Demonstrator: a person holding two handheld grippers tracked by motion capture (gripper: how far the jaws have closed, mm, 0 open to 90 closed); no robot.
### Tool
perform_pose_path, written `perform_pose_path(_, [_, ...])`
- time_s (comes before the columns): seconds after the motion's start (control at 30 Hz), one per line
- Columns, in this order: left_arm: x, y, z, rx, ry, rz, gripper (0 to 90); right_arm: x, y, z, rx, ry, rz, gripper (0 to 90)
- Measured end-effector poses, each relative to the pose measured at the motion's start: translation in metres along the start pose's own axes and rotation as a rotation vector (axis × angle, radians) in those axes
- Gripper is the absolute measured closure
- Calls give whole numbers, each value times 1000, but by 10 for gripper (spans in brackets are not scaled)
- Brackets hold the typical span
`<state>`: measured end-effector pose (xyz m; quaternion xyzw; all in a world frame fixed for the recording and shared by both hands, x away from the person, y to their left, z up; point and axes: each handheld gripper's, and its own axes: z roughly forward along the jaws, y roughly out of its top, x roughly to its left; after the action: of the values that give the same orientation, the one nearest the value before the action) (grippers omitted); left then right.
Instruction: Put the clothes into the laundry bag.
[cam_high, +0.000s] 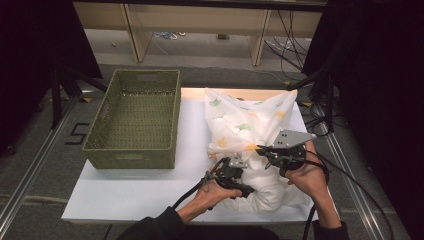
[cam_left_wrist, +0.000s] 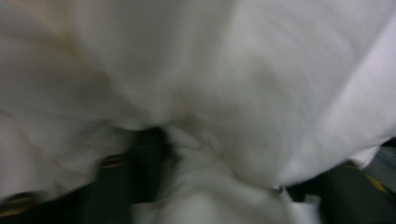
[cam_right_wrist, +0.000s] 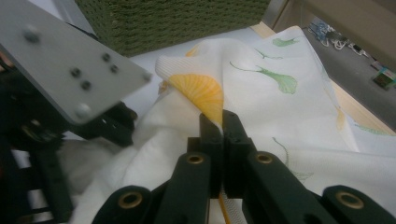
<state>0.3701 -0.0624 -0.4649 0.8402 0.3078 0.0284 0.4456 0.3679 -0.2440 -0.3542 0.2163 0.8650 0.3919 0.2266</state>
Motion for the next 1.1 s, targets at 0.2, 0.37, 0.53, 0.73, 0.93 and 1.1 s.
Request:
perform_pose_path(0.2, [8, 18, -2, -62, 37, -36, 733, -1, 0, -3, -5, 1, 12, 900])
perform_pose_path(0.37, [21, 42, -11, -158, 83, -51, 752, 2, 5, -10, -28, -2, 3, 900])
perform_pose_path(0.53, [50, 56, -19, -246, 197, -130, 752, 0, 8, -19, -43, -15, 0, 900])
perform_pose_path(0.73, [69, 41, 6, -155, 202, -184, 631, 2, 0, 1, 13, 19, 0, 900])
perform_pose_path(0.93, [67, 29, -13, -108, 145, -160, 368, 0, -4, 3, 30, 18, 11, 900])
perform_pose_path(1.1, [58, 21, -43, -105, 82, -138, 253, -1, -4, 4, 27, 13, 15, 900])
